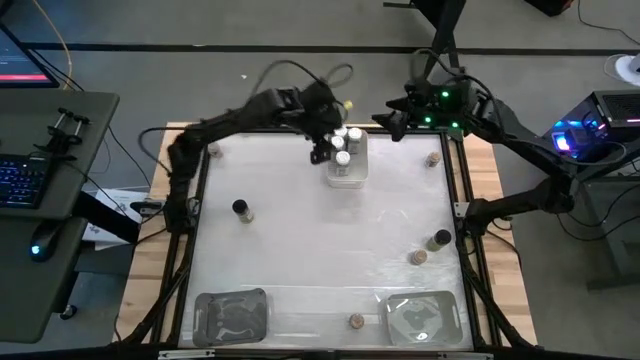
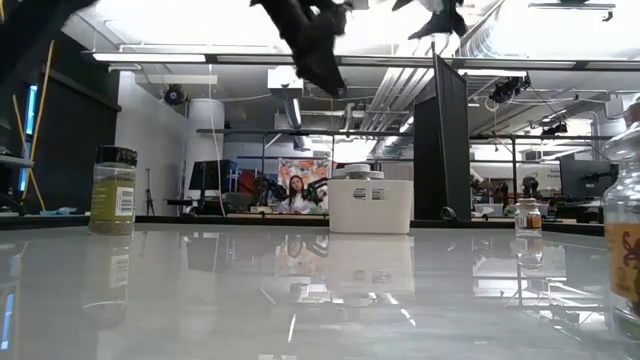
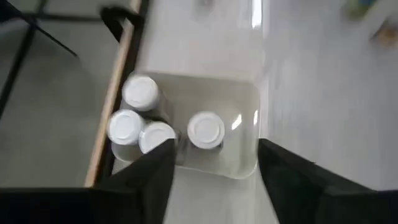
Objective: Sort spices by type
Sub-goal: Put the white seasoning bottle into the white bin
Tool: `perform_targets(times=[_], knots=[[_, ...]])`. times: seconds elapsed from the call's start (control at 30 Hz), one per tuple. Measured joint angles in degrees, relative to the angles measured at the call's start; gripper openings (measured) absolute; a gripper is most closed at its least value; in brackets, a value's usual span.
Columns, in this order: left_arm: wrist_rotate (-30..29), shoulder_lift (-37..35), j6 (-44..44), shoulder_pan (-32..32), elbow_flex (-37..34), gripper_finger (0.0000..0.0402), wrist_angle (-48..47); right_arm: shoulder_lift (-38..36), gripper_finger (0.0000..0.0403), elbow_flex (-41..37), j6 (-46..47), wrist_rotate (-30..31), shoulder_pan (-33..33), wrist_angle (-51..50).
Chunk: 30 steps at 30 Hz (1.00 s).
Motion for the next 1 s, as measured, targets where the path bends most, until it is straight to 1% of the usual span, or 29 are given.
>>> perform_targets(times=[0.07, 0.13, 0.2, 0.23, 0.27, 0.37, 0.4, 0.5, 0.57, 0.63, 0.7, 0.8, 0.9, 1.0], knots=[[0.24, -4.16, -1.56, 0.45, -4.46, 0.0160, 4.04, 2.21, 0.0328, 0.00, -0.93, 0.27, -0.32, -2.16], [0.38, -8.95, -1.91, 0.69, -10.93, 0.0104, 9.19, 4.97, 0.0299, 0.00, -1.84, 0.22, -0.27, -4.27], [0.64, -14.70, -1.67, 0.30, -19.15, 0.0042, 14.96, 8.23, 0.0252, 0.00, -3.57, 0.23, 0.21, -5.61], [0.72, -17.98, -2.57, 0.01, -23.90, 0.0022, 18.57, 10.05, 0.0219, 0.00, -4.65, 0.26, 0.53, -5.95], [0.65, -21.38, -4.78, -0.29, -28.53, 0.0013, 21.97, 11.92, 0.0181, 0.00, -5.85, 0.22, 0.87, -6.02], [-2.06, -31.26, -14.82, -1.56, -42.63, 0.0016, 29.10, 17.53, 0.0047, 0.00, -11.23, -0.80, 2.23, -5.12], [-3.92, -34.42, -18.73, -2.27, -47.02, 0.0013, 30.65, 19.32, 0.0025, 0.00, -13.15, -1.64, 2.69, -4.03], [-9.58, -43.52, -30.07, -5.57, -57.97, 0.0002, 34.76, 24.37, 0.0019, 0.00, -15.54, -5.82, 4.02, -0.27], [-12.77, -48.54, -35.82, -8.22, -62.76, 0.0003, 35.83, 27.31, 0.0006, 0.00, -16.89, -9.26, 4.77, 2.43], [-16.59, -52.19, -38.95, -10.65, -65.94, 0.0001, 35.53, 29.67, 0.0005, 0.00, -17.86, -10.16, 5.66, 4.51], [-21.31, -54.92, -39.68, -12.47, -67.89, 0.0001, 35.37, 31.23, 0.0003, 0.00, -17.70, -8.52, 6.38, 5.86], [-25.80, -57.75, -38.33, -13.44, -69.35, 0.0000, 35.67, 32.58, 0.0002, 0.00, -15.55, -6.69, 6.94, 6.14], [-26.94, -58.53, -36.20, -12.93, -69.65, 0.0000, 35.50, 33.64, 0.0001, 0.00, -12.04, -4.56, 7.19, 6.08], [-26.95, -58.70, -33.29, -12.43, -69.65, 0.0000, 35.55, 34.68, 0.0001, 0.00, -8.95, -0.87, 7.46, 6.22]])
